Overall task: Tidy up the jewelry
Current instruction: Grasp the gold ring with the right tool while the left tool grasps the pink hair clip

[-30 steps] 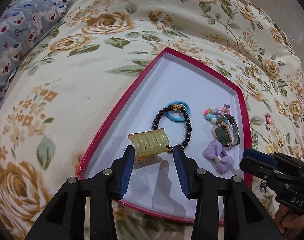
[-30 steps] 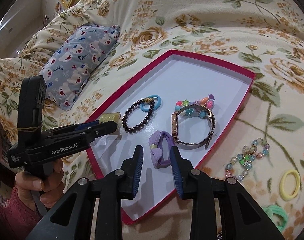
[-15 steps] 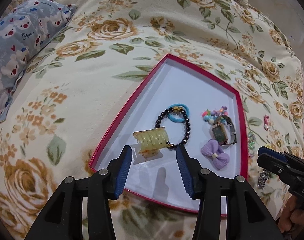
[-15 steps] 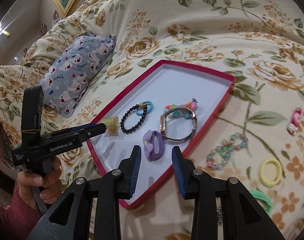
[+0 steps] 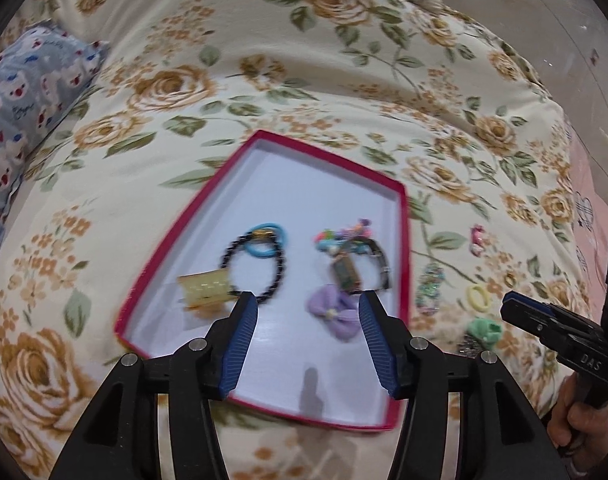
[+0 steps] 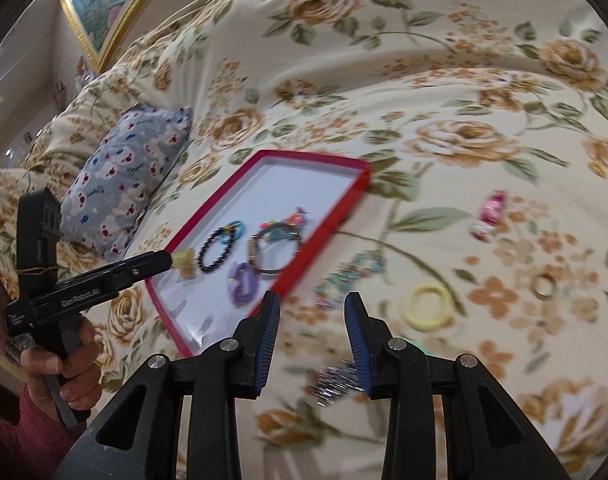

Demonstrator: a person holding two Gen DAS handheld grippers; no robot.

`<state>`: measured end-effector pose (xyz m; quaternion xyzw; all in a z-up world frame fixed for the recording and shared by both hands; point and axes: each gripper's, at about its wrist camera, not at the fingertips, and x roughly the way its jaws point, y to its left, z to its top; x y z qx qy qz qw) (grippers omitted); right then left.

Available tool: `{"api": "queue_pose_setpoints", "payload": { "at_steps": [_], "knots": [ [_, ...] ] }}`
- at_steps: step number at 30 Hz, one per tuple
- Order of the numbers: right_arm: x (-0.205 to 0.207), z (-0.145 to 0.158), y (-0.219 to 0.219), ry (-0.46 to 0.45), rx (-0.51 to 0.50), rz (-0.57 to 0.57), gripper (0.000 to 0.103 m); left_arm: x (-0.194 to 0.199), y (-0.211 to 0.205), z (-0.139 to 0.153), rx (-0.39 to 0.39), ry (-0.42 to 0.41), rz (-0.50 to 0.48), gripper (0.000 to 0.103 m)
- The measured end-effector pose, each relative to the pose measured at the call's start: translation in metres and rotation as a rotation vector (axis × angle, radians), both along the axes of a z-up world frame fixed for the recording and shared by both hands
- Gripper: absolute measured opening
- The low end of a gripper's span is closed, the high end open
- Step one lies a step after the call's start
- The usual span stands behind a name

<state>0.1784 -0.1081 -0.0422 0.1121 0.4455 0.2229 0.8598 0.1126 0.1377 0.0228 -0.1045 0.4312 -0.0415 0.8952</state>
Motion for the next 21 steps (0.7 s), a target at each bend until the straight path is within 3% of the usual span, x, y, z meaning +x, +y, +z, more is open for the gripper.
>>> {"api": "queue_pose_setpoints", "payload": {
  "at_steps": [21],
  "knots": [
    [-0.019,-0.01,-0.099,0.017,-0.009,-0.21,0.038,0.027,-0.076,-0.002,0.013,0.023,-0.167,0.054]
  ]
}}
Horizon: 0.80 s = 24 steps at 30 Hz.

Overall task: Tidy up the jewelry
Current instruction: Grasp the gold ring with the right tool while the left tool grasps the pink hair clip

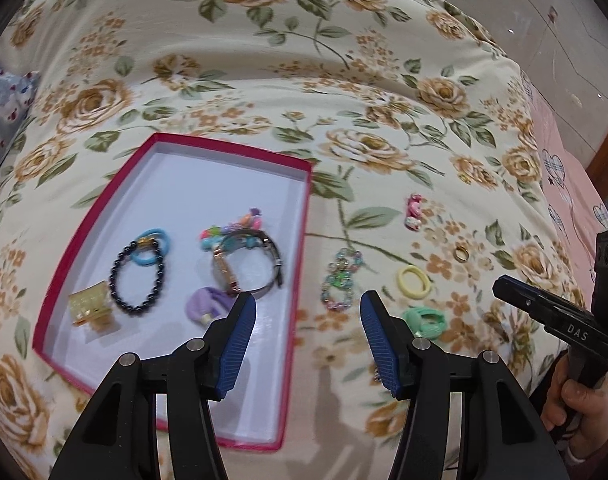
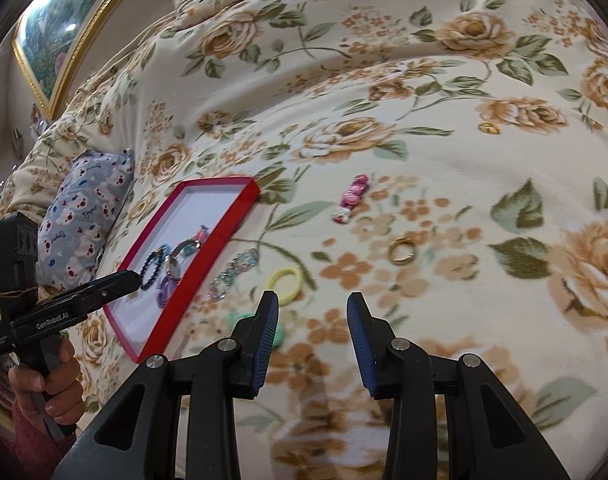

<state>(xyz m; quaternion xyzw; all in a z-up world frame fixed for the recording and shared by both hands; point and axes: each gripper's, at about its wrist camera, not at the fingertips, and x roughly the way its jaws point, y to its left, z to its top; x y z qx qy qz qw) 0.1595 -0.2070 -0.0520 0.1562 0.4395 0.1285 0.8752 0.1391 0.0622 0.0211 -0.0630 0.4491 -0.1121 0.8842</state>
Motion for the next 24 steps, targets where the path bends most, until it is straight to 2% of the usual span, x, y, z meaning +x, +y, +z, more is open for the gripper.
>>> {"api": "queue_pose_setpoints", "payload": {
  "at_steps": [8,19,24],
  "knots": [
    [0.009,-0.007,-0.017,0.003,-0.04,-0.033,0.038,0.02,-0.027,-0.006,0.012,0.003,-0.04,0.054],
    [0.045,-0.03,-0.022,0.034,-0.156,-0.032,0.038,0.064,-0.061,-0.026,0.021,0.038,-0.09,0.054],
    [0.062,-0.045,-0.016,0.061,-0.222,-0.012,0.035,0.087,-0.075,-0.036,0.017,0.051,-0.104,0.054]
  ]
}}
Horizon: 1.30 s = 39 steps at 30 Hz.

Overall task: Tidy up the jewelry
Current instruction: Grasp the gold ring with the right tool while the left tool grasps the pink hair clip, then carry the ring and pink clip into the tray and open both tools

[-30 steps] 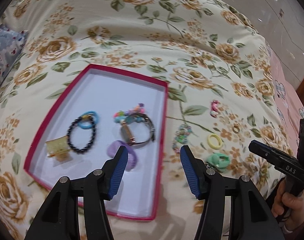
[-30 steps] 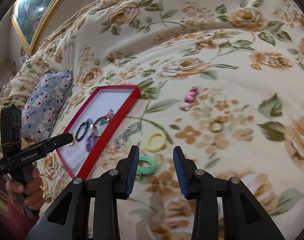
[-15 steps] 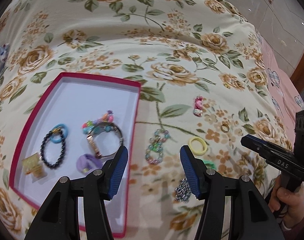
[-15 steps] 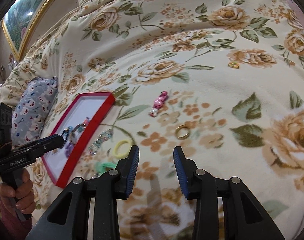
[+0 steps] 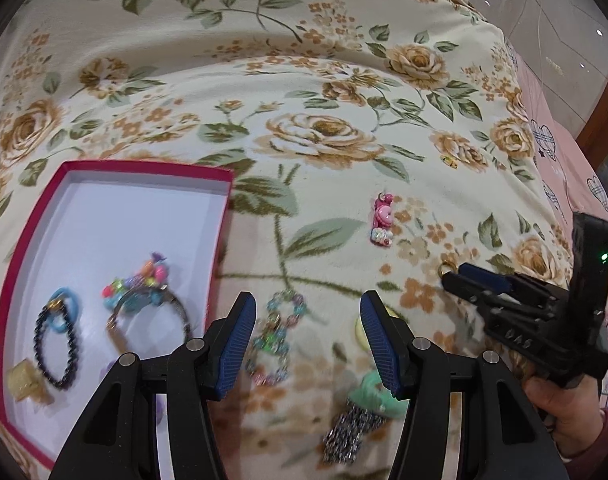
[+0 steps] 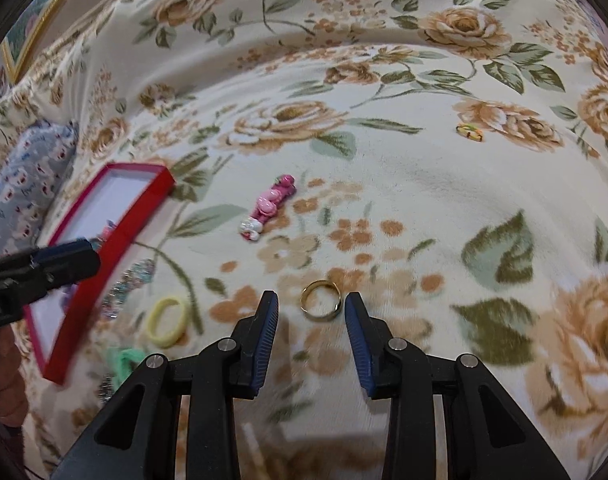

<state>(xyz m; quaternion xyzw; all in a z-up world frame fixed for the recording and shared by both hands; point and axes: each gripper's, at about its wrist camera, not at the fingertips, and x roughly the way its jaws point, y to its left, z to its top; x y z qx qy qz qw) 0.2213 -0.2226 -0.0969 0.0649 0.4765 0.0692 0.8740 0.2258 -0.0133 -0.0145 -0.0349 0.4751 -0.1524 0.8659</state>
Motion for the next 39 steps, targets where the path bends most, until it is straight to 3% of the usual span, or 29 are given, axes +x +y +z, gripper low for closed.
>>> {"api": "queue_pose_setpoints", "payload": {
  "at_steps": [2,14,20,24,26,31,39],
  "knots": [
    [0.004,-0.004,0.0,0.003,-0.025,0.001,0.023,0.007,-0.005,-0.003,0.001,0.002,-0.009,0.054],
    [-0.01,0.028,-0.046,-0.073,0.115,-0.107,0.023,0.062,-0.072,-0.037,0.017,0.022,-0.107,0.054],
    [-0.015,0.032,-0.06,-0.081,0.159,-0.144,0.023,0.096,-0.102,-0.064,0.042,0.051,-0.099,0.052],
    [-0.018,0.032,-0.062,-0.084,0.168,-0.144,0.023,0.108,-0.109,-0.071,0.054,0.044,-0.091,0.037],
    [-0.018,0.033,-0.062,-0.085,0.178,-0.143,0.023,0.11,-0.108,-0.072,0.036,0.049,-0.095,0.019],
    [-0.02,0.035,-0.055,-0.089,0.185,-0.128,0.023,0.108,-0.103,-0.07,0.008,0.046,-0.101,0.019],
    [-0.021,0.042,-0.035,-0.097,0.201,-0.085,0.023,0.071,-0.073,-0.045,-0.013,0.01,-0.089,0.019]
  ]
}}
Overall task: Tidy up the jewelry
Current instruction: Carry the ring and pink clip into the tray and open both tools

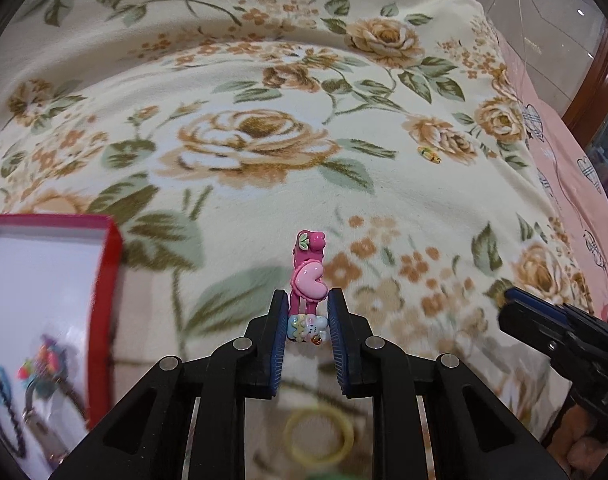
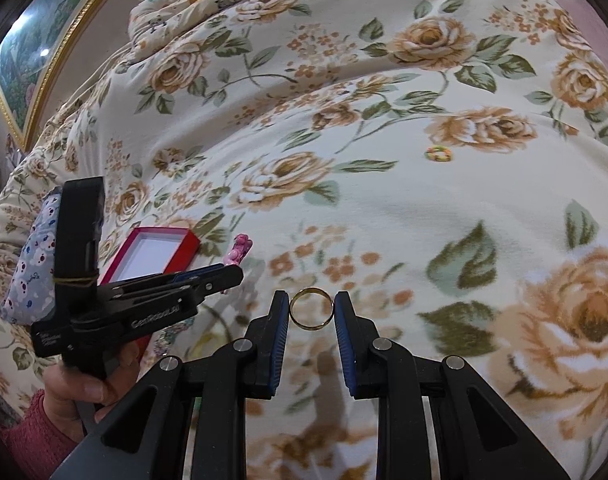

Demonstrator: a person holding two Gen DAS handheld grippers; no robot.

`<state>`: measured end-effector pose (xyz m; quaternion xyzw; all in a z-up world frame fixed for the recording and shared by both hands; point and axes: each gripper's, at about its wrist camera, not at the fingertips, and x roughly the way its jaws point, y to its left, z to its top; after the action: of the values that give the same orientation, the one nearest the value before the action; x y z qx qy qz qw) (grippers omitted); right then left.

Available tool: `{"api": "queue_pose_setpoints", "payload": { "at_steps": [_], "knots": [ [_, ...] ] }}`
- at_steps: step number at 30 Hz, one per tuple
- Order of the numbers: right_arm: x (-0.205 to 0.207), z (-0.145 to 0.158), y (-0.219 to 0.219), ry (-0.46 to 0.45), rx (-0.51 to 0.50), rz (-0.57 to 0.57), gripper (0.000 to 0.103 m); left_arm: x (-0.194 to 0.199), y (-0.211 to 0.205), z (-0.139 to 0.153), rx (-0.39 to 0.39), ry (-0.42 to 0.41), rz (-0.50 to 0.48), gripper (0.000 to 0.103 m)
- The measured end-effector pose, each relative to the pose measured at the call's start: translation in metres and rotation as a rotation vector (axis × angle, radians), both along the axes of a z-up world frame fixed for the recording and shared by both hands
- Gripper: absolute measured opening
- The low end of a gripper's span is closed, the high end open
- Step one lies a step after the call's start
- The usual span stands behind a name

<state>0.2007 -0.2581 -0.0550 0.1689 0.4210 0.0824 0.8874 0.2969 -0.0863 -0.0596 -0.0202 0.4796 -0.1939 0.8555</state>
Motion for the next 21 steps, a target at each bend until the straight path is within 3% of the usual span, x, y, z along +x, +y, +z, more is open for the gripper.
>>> {"api": "queue_pose_setpoints", "payload": {
  "at_steps": [13,21],
  "knots": [
    [0.014,0.012,0.057,-0.022,-0.002,0.115,0.023,-0.058,0.077,0.043,-0.036,-0.05,0.097,0.019],
    [0.03,0.015,0.094,-0.031,0.001,0.19,0.023,-0.077,0.119,0.053,-0.03,-0.057,0.166,0.019]
  ]
}}
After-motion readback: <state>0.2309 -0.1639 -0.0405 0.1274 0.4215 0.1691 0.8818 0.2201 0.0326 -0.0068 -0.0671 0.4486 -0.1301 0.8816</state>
